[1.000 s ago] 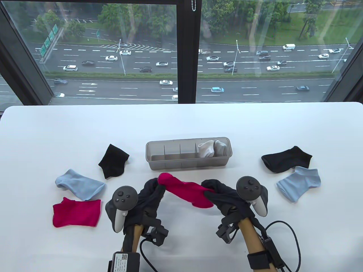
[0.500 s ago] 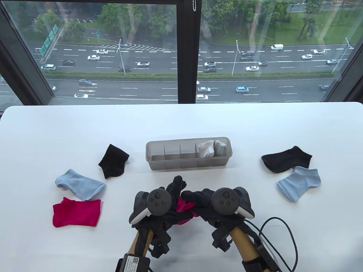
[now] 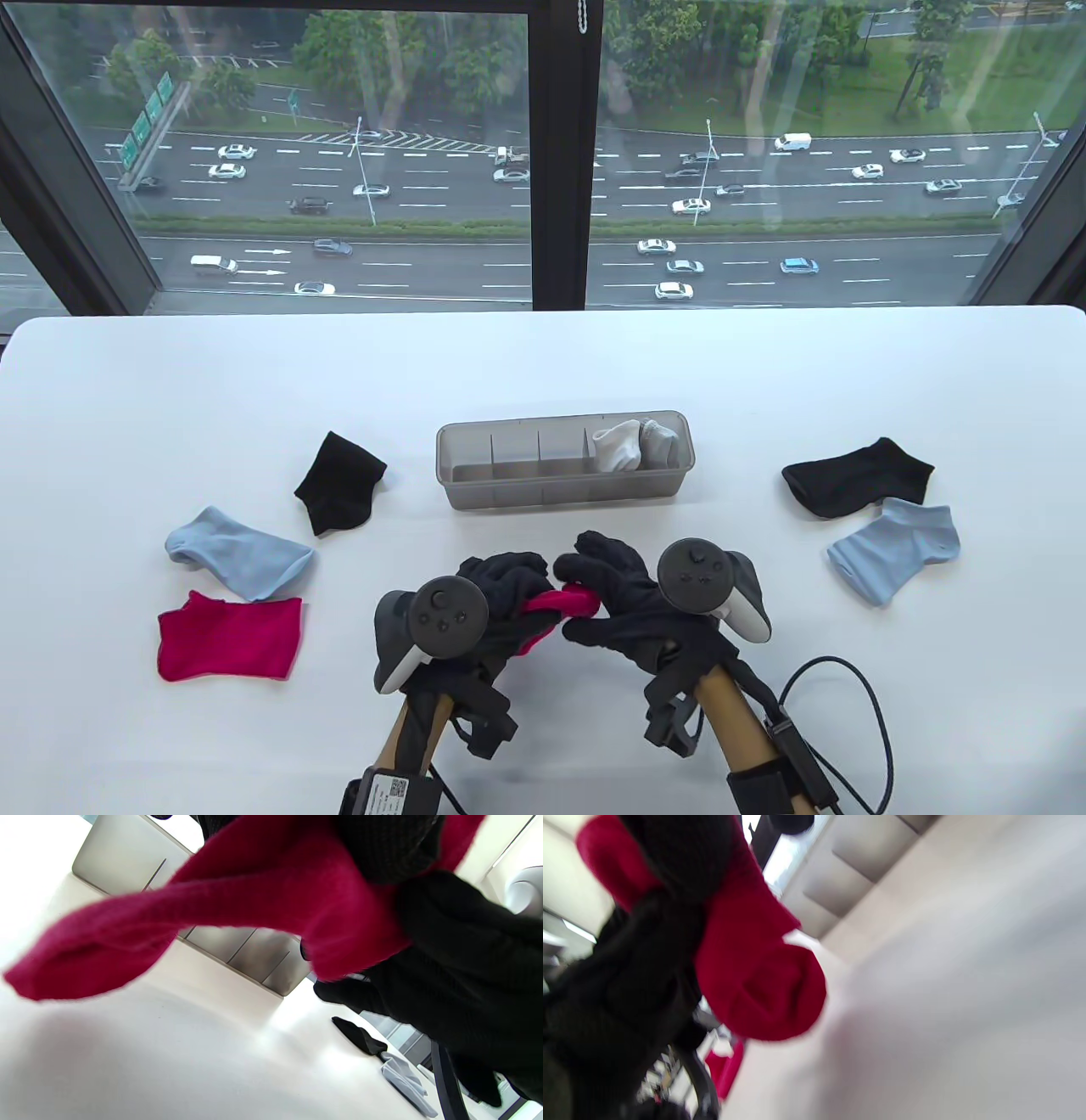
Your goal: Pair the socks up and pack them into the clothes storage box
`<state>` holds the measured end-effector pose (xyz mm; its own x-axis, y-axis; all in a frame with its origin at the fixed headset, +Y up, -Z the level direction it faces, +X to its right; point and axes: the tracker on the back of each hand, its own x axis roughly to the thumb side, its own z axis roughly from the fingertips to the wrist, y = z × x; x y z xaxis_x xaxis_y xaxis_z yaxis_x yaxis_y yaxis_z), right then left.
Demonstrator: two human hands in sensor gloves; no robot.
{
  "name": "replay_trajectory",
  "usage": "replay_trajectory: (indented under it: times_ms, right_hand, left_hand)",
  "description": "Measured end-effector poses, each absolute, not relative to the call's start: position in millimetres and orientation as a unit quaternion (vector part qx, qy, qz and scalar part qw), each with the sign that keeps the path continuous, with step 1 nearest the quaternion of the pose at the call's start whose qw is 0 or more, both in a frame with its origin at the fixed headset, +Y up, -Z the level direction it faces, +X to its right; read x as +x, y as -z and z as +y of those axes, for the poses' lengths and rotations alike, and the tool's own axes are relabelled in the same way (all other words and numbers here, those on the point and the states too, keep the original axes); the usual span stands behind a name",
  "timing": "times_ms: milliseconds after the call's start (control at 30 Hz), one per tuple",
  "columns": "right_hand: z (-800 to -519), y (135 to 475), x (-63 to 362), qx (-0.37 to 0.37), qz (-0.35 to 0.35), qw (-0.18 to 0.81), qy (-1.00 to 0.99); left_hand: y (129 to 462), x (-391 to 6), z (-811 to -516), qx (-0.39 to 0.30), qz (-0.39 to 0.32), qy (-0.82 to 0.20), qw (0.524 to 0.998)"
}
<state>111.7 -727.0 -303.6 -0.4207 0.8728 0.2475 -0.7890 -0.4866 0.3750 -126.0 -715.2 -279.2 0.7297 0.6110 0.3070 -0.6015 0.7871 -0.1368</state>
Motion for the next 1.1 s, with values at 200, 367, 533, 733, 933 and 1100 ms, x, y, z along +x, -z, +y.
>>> replay_trajectory:
  times_ms: [200,367,533,733,933,1100]
  right_hand:
    - [-714.8,301.6,124.2,0.170,0.000,0.520,-0.837]
    - [-705.1,301.1,145.9,0.110,-0.077,0.557,-0.820]
    - [-710.2,302.3,146.4,0.103,-0.070,0.535,-0.835]
    - [-707.1,300.1,139.4,0.144,-0.030,0.523,-0.839]
    - [-702.4,296.3,127.6,0.184,-0.038,0.443,-0.877]
    - [-701.7,292.7,110.9,0.241,0.060,0.464,-0.850]
  left_hand:
    - [287.8,-124.2,-728.7,-0.119,-0.161,-0.215,0.956]
    - [295.3,-138.6,-738.8,-0.120,-0.061,-0.148,0.980]
    - [294.7,-144.1,-736.3,-0.070,-0.036,-0.171,0.982]
    - [291.8,-135.3,-733.0,-0.140,-0.083,-0.170,0.972]
    - [280.9,-126.7,-715.2,-0.069,-0.155,-0.257,0.951]
    - [273.3,-112.1,-701.9,0.019,-0.177,-0.293,0.939]
